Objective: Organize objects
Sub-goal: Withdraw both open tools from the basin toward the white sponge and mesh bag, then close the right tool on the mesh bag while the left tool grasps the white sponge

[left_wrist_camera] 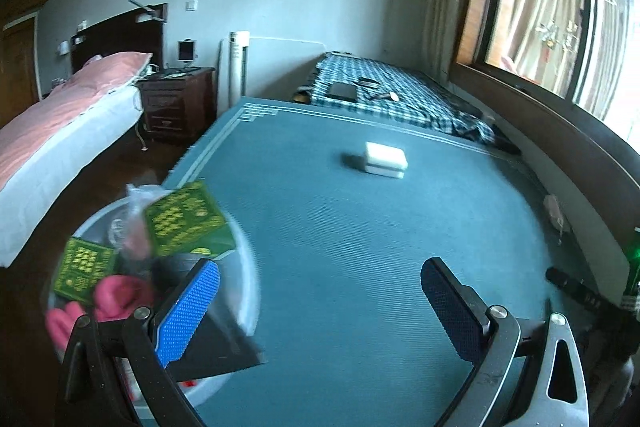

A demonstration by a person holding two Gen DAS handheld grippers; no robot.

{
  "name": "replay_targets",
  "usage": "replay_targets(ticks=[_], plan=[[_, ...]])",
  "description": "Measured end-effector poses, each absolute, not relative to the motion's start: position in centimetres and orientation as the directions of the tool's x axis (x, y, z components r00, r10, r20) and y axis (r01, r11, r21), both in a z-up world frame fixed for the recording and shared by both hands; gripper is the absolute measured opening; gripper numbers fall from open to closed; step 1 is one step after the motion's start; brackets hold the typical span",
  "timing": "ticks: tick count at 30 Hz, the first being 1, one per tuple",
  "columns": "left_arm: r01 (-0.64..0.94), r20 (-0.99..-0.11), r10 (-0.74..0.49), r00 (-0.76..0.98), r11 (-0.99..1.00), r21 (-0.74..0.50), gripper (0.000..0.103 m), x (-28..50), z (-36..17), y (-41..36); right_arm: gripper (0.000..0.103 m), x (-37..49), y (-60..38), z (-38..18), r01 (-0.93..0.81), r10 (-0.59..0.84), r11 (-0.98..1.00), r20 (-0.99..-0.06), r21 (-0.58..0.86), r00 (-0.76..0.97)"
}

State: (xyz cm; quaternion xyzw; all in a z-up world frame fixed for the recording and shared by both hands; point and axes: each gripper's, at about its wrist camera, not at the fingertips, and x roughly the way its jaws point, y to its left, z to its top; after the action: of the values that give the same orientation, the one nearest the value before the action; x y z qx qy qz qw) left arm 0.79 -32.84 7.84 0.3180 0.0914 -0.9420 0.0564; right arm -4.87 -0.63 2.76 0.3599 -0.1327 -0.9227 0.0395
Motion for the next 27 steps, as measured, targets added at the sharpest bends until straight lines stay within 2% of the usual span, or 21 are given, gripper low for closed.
replay_targets(ticks=[10,20,27], plan=[[0.127,-0.624,-0.031,-0.781,-0.986,-0.11,0.103,-1.8,7.1,-30.5,0.082,-9.3,5.5,4.4,-0.174,0.0,-0.959,-0.61,0.225,-0.792],[0.131,-0.657,-0.03,-0.753,-0.986,-0.105,0.103,-5.4,5.9,-29.5,0.082,-14.0,7.8,5.8,-0.217,0.049,-0.95,-0.579,0.224,-0.813],[0.129,-0.665,-0.02,-0.747,-0.985,-0.115,0.103,-8.8,5.6,-28.9,0.082,-18.9,8.9,6.1,-0.263,0.13,-0.952,-0.575,0.154,-0.808]])
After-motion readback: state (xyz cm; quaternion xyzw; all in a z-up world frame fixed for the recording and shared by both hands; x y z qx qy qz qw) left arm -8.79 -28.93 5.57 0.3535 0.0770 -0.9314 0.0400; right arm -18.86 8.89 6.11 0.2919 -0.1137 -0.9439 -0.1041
